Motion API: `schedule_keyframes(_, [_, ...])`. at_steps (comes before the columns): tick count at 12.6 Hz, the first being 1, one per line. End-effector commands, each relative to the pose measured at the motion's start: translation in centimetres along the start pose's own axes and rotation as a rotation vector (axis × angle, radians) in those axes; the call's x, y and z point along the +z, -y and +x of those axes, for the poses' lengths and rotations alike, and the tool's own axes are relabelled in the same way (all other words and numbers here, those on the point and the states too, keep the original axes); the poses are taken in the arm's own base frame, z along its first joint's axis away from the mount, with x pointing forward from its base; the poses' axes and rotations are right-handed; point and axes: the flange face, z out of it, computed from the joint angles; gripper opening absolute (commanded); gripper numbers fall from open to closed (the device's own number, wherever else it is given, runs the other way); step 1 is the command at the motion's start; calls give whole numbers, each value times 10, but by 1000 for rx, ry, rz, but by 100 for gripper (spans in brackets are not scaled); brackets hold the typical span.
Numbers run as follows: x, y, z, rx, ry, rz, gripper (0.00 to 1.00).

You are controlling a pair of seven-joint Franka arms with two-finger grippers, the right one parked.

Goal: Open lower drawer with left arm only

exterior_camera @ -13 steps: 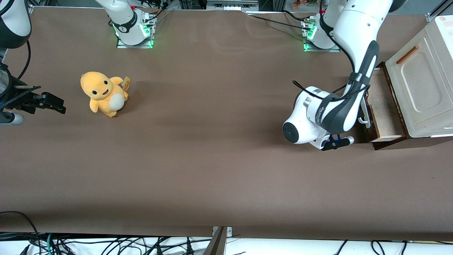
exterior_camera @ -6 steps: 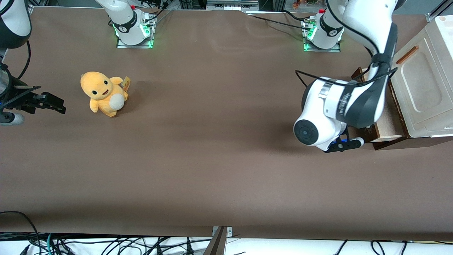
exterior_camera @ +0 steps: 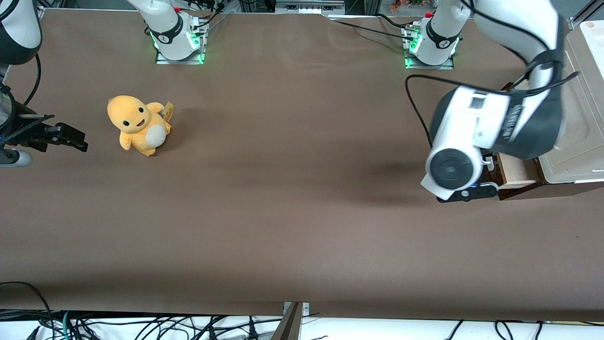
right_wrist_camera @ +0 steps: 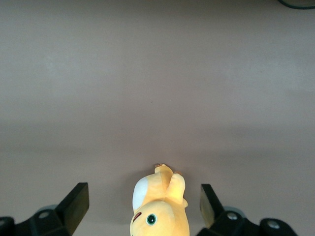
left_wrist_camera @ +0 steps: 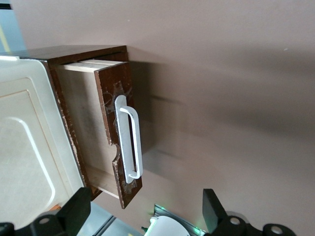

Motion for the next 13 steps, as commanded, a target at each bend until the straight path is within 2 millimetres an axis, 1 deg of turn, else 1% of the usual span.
schedule_keyframes(1, [-17, 28, -3, 31, -4, -100, 100])
schedule_keyframes(3, [-26, 57, 2, 41, -30, -180, 100])
schedule_keyframes(4, [-26, 73, 7, 58, -44, -219, 100])
schedule_keyframes(5, [-32, 89, 6, 63, -68, -246, 100])
schedule_keyframes(7, [-32, 101, 11, 82, -93, -278, 100])
schedule_keyframes(8, [-36, 108, 10, 113, -121, -288, 100])
schedule_keyframes(9, [-35, 118, 13, 138, -136, -304, 100])
schedule_keyframes(11, [-32, 139, 19, 127, -158, -377, 100])
schedule_keyframes(12, [-31, 143, 20, 133, -175, -389, 100])
schedule_keyframes(13, [-27, 141, 21, 146, -177, -388, 100])
